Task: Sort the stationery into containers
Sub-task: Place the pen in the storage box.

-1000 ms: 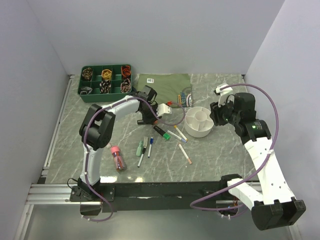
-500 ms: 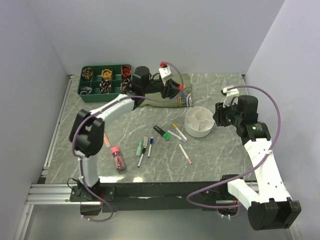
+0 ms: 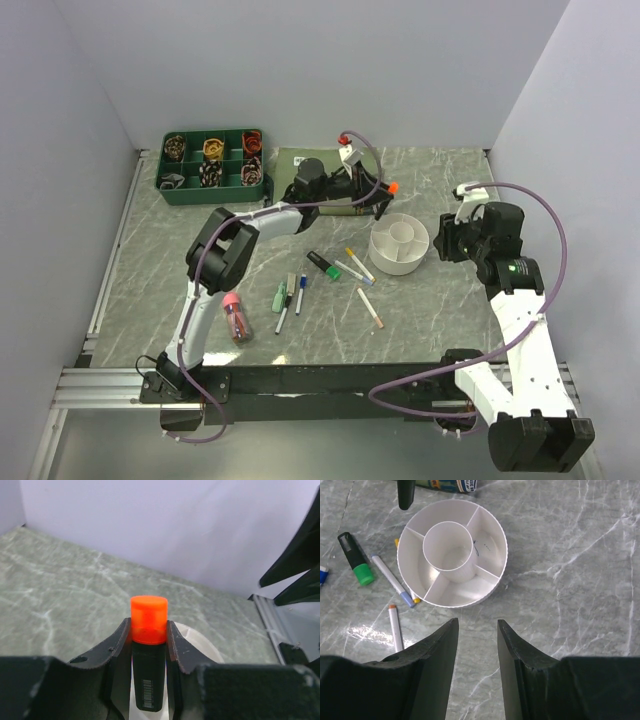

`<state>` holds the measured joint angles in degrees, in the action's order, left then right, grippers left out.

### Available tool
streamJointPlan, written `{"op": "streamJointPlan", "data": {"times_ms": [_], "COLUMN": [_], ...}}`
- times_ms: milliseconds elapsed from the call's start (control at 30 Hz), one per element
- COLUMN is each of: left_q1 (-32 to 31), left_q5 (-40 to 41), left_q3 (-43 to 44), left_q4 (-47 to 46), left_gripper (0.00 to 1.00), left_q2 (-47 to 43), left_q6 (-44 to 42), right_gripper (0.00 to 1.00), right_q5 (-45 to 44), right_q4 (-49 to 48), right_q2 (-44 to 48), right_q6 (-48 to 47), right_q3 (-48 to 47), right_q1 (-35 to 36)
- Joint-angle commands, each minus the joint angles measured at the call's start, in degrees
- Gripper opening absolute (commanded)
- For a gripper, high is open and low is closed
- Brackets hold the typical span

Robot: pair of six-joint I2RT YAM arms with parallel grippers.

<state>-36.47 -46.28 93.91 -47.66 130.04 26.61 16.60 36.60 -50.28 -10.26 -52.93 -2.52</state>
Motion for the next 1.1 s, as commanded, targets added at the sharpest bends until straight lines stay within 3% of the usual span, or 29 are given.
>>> {"op": "streamJointPlan", "data": {"times_ms": [0,233,467,733,900,1067], "left_q1": [-0.97,-2.11,-2.12,-2.12,-2.12,-2.12], "left_q5": [-0.65,-1.09,-1.79,-1.18,-0.83,-0.65], "left_q3": [2.51,1.71,8.22,5.85,3.65,-0.20], "left_q4": [-8.76,-10.79,-7.97,-7.98,-6.75,-2.52], "left_gripper": [0.01,0.01,0.01,0.02,0.31,0.43], "left_q2": [-0.66,1.79,6.98,8.21,6.37,1.98], "left_q6": [5.29,5.65,3.27,3.01,1.09,-2.18], "right_gripper": [0.45,0.45,0.45,0.45,0.45,0.45], "right_q5": [0.01,-0.17,-0.52,-0.34,0.01,0.63], "right_q4": [-0.48,0.31,1.63,1.81,0.85,-0.30], "right_q2": [2.03,2.03,1.85,2.29,1.85,0.80], "right_q6": [0.86,0.24,-0.81,-0.37,-0.55,-0.29], "right_q3": [1.15,0.81,-0.16,1.25,1.60,1.43], "right_q1": [-0.73,-0.99,-0.99,-0.99,-1.08,-0.99]}}
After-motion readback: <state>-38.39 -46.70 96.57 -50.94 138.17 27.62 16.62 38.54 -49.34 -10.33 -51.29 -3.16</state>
